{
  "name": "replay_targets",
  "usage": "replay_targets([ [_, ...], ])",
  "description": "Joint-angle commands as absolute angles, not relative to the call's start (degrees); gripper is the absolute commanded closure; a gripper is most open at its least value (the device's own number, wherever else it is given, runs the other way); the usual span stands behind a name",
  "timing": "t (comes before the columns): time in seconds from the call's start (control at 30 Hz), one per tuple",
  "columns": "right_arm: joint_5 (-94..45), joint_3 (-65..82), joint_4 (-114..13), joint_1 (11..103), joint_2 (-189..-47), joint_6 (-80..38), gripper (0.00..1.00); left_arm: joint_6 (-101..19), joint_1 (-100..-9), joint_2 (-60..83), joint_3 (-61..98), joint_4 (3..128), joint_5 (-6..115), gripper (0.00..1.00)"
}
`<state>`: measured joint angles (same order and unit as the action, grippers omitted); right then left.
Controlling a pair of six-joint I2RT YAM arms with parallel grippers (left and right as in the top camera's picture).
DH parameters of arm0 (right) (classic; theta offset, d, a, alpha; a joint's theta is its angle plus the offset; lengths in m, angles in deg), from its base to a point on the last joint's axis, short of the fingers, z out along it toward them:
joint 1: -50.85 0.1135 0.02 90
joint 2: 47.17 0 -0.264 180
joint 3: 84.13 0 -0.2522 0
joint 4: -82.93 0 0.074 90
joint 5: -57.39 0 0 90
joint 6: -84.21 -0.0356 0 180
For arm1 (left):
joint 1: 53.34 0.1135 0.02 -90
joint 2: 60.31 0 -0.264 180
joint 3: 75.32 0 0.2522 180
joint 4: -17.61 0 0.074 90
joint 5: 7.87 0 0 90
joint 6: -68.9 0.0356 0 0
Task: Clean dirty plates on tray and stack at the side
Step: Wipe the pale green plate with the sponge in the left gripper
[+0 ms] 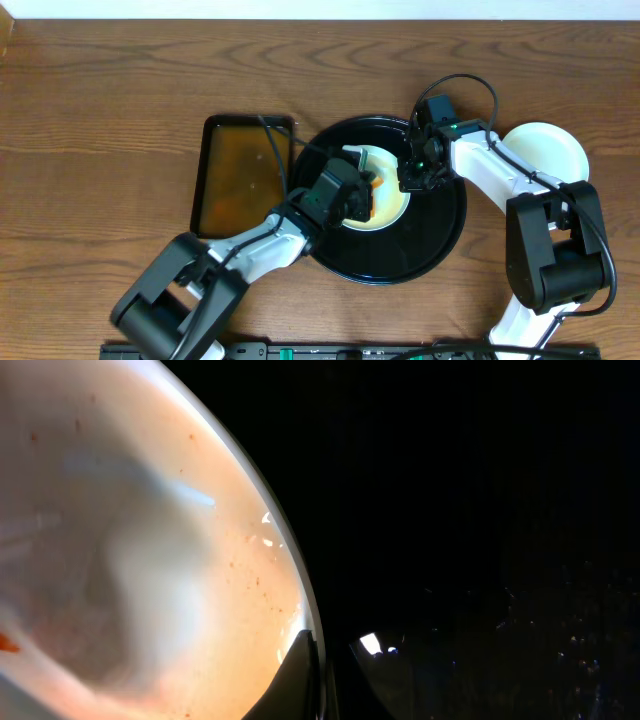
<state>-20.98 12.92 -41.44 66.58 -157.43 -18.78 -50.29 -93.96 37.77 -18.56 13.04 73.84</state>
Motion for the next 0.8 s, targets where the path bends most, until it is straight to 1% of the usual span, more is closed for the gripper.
replay_targets([
  [0.0, -21.6, 13.3, -40.8, 67.5, -159.1, -19.0, 0.99, -48.5, -93.7, 40.2, -17.2, 12.6, 80.6, 0.93],
  [0.17, -21.6, 13.3, -40.8, 67.5, -159.1, -19.0, 0.99, -42.7, -93.6, 42.0, -17.2, 14.1, 86.3, 0.93],
  [0.3, -21.6, 13.3, -40.5, 67.4, -159.1, -19.0, 0.99, -41.6, -93.5, 42.7, -17.2, 17.5, 91.9, 0.93],
  [0.4, -21.6, 13.3, -40.4, 67.5, -159.1, -19.0, 0.99, -39.3, -92.8, 42.6, -17.2, 16.9, 96.4, 0.93],
  [0.63, -21.6, 13.3, -40.0, 67.4, -159.1, -19.0, 0.99, -31.8, -91.5, 40.0, -16.9, 9.8, 97.0, 0.93],
  [0.77, -21.6, 13.3, -40.0, 67.4, -159.1, -19.0, 0.99, -31.4, -91.5, 36.5, -16.9, 9.7, 97.0, 0.92],
])
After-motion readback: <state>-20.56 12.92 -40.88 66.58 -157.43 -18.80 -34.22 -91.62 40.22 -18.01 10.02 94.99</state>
